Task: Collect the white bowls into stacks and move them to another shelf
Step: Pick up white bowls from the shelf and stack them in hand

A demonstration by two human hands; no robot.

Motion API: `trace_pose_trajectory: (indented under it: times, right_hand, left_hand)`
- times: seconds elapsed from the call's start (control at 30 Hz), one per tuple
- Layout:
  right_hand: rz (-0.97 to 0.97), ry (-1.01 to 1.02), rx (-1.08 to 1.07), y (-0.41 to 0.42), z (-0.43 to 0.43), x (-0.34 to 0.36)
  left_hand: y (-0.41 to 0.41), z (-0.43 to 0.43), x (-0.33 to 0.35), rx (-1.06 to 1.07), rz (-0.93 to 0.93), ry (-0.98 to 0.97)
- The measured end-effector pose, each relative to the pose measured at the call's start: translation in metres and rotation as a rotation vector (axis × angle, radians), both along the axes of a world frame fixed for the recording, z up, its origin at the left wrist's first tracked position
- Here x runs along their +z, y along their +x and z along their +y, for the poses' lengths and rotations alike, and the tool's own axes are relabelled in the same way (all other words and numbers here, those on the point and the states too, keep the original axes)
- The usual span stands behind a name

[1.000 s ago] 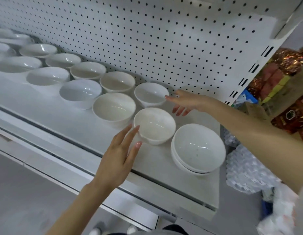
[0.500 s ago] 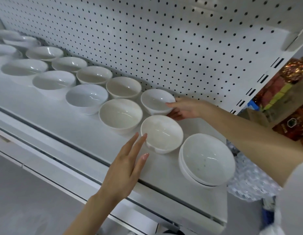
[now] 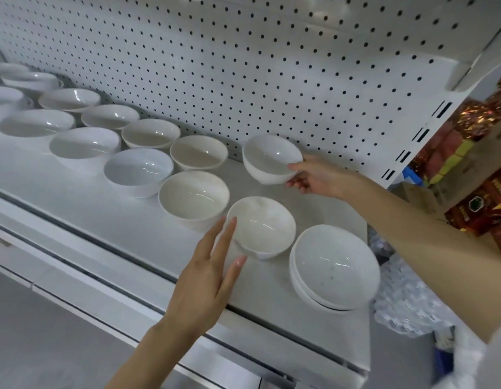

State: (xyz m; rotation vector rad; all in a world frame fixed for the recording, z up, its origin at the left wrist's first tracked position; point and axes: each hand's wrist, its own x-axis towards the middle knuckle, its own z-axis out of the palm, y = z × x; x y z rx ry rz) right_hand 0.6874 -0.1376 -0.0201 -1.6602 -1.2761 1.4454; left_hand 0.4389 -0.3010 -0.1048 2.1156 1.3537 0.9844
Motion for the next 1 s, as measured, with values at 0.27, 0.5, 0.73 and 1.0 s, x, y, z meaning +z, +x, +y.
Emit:
trace_pose_trajectory:
  times: [0.27,0.5,0.73,1.0]
  right_hand:
    - [0.075,0.132,-0.015,0.031,-0.076,0.063]
    - [0.092,0.075,0.030,0.050,-0.164,0.079]
    - [0.035,0.123,0.003,0.057,-0.210,0.064]
    - [-0.079,0.323,0.124,0.054,-0.222,0.019]
  left_hand:
    - [0.035,0.016,0.058,-0.025,-0.453,-0.016]
    - [0.078,0.006,0.080,-0.267,-0.605,-0.130]
    - [0.102,-0.018,0.067,-0.422,-0.628,-0.127]
    - [0.098,-0.024,0.038,-0.279,-0.481,-0.082]
